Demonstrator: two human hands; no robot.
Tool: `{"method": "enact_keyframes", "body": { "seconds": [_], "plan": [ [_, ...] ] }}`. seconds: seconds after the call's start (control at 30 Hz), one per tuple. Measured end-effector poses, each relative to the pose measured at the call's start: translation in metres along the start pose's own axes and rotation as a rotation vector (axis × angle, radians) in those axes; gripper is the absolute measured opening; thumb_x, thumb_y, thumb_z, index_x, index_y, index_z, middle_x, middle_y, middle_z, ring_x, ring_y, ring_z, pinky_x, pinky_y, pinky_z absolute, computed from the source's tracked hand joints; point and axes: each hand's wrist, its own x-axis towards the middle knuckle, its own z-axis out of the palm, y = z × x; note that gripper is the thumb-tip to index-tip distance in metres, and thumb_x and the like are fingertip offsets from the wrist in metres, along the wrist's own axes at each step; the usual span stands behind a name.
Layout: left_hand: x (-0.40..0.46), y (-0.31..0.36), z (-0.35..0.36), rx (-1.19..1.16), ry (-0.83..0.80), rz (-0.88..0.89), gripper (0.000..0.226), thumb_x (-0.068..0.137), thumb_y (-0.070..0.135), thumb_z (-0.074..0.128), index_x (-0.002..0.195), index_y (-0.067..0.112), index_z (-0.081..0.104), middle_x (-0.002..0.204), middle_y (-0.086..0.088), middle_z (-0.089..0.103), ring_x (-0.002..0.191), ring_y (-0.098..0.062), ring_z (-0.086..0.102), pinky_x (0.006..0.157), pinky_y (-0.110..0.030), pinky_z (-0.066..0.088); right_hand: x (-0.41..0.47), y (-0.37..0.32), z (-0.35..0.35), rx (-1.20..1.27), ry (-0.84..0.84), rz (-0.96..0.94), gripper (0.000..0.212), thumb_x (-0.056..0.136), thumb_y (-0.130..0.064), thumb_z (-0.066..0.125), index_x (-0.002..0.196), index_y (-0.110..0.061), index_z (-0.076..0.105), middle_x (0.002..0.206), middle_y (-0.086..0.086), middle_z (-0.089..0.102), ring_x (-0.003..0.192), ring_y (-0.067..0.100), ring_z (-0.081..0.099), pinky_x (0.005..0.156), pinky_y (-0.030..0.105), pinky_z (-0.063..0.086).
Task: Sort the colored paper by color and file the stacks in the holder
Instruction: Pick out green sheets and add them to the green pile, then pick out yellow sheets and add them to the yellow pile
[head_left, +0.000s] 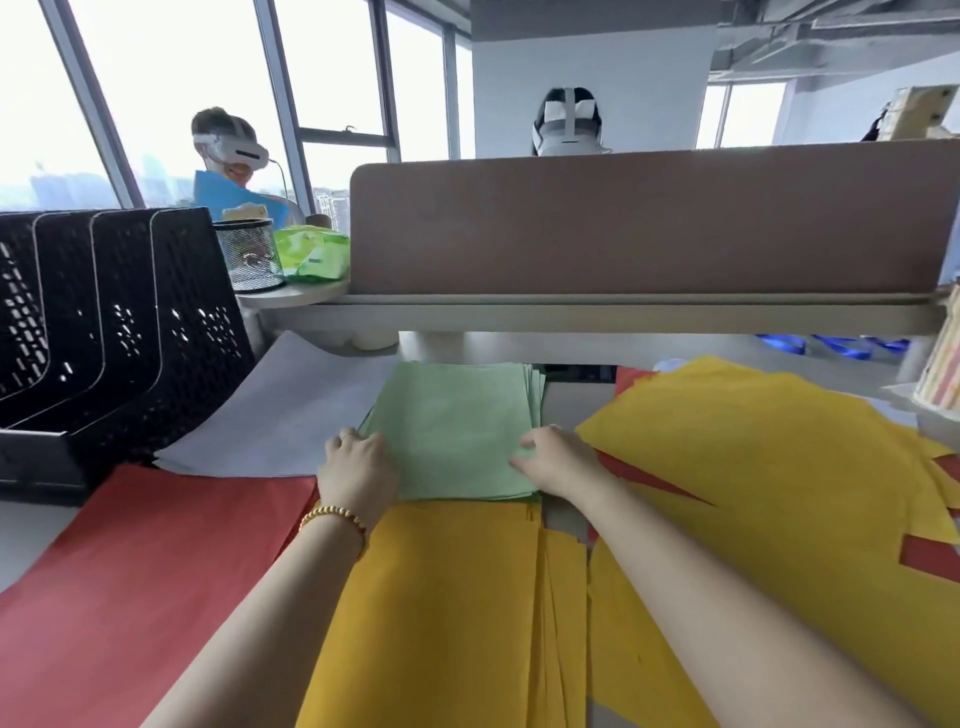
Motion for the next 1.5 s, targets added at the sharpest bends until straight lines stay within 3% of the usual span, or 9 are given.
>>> {"method": "enact_keyframes", "body": {
  "seconds": [0.13,0.47,0.6,0.8,0.93,1.03,1.27,1.33,1.5],
  "plan": [
    [-0.012,0.021,-0.005,0.078,0.017,0.123,0.041,0.087,0.011,0.049,0.128,0.016,0.046,0.153,-0.016,0.013,0.14,-0.033,0.013,0.111,-0.045,0.023,-0.02,0.022,-0.016,-0.069,0.108,-0.001,0.036,0.097,-0.036,0.043,0.127,-0.018,0.054,0.132,0.009,0.045,0.125,0.03,0.038,0.102,0.04,0.034],
    [-0.102,0.154,0.018,-0.395,-0.202,0.451,0.038,0.092,0.016,0.049,0.13,0.014,0.049,0.132,-0.009,0.048,0.116,-0.026,0.048,0.097,-0.038,0.047,-0.104,0.141,-0.072,0.128,0.26,0.249,0.029,0.094,-0.023,0.047,0.119,-0.019,0.06,0.128,0.005,0.055,0.116,0.025,0.052,0.097,0.038,0.045],
    [-0.123,0.181,0.034,-0.329,-0.258,0.401,0.04,0.091,0.027,0.052,0.128,0.013,0.048,0.128,-0.012,0.05,0.117,-0.029,0.047,0.096,-0.038,0.046,-0.131,0.181,-0.086,0.127,0.201,0.345,0.037,0.092,-0.036,0.053,0.124,-0.018,0.056,0.129,0.006,0.054,0.116,0.026,0.052,0.096,0.039,0.046],
    [-0.14,0.182,0.053,-0.158,-0.219,0.46,0.055,0.095,0.048,0.04,0.142,0.021,0.031,0.153,-0.009,0.025,0.142,-0.028,0.019,0.116,-0.041,0.018,-0.152,0.206,-0.089,0.092,0.134,0.392,0.06,0.08,-0.064,0.055,0.122,-0.023,0.055,0.129,0.002,0.052,0.117,0.023,0.049,0.098,0.036,0.04],
    [-0.136,0.182,0.054,-0.13,-0.229,0.474,0.057,0.095,0.048,0.039,0.145,0.022,0.027,0.154,-0.008,0.023,0.143,-0.028,0.018,0.117,-0.04,0.017,-0.158,0.2,-0.095,-0.008,0.071,0.406,0.052,0.081,-0.067,0.051,0.104,-0.021,0.06,0.111,0.0,0.061,0.111,0.025,0.05,0.102,0.044,0.028],
    [-0.134,0.181,0.055,-0.147,-0.22,0.481,0.057,0.095,0.047,0.04,0.145,0.022,0.028,0.154,-0.008,0.025,0.142,-0.027,0.02,0.116,-0.038,0.019,-0.159,0.2,-0.099,-0.082,0.008,0.386,0.058,0.081,-0.065,0.052,0.118,-0.021,0.055,0.127,0.001,0.054,0.119,0.025,0.046,0.104,0.043,0.031],
    [-0.125,0.18,0.044,-0.439,-0.226,0.416,0.049,0.096,0.038,0.045,0.14,0.02,0.037,0.141,-0.008,0.043,0.124,-0.025,0.046,0.094,-0.031,0.043,-0.17,0.192,-0.111,0.32,-0.021,0.158,0.031,0.088,-0.032,0.062,0.116,-0.019,0.06,0.108,-0.004,0.063,0.096,0.015,0.06,0.086,0.03,0.049],
    [-0.12,0.176,0.037,-0.58,-0.173,0.357,0.046,0.096,0.035,0.045,0.139,0.017,0.04,0.139,-0.009,0.045,0.119,-0.025,0.05,0.086,-0.029,0.044,-0.173,0.194,-0.114,0.511,0.07,0.147,0.029,0.09,-0.027,0.061,0.117,-0.018,0.061,0.1,-0.008,0.064,0.09,0.011,0.061,0.083,0.029,0.05],
    [-0.115,0.169,0.025,-0.875,-0.068,0.191,0.062,0.094,0.044,0.046,0.144,0.011,0.029,0.147,-0.014,0.036,0.131,-0.028,0.04,0.097,-0.032,0.037,-0.171,0.207,-0.117,0.885,0.47,0.293,0.034,0.092,-0.027,0.058,0.125,-0.018,0.055,0.117,-0.005,0.057,0.105,0.019,0.054,0.097,0.035,0.043]
  ]
}}
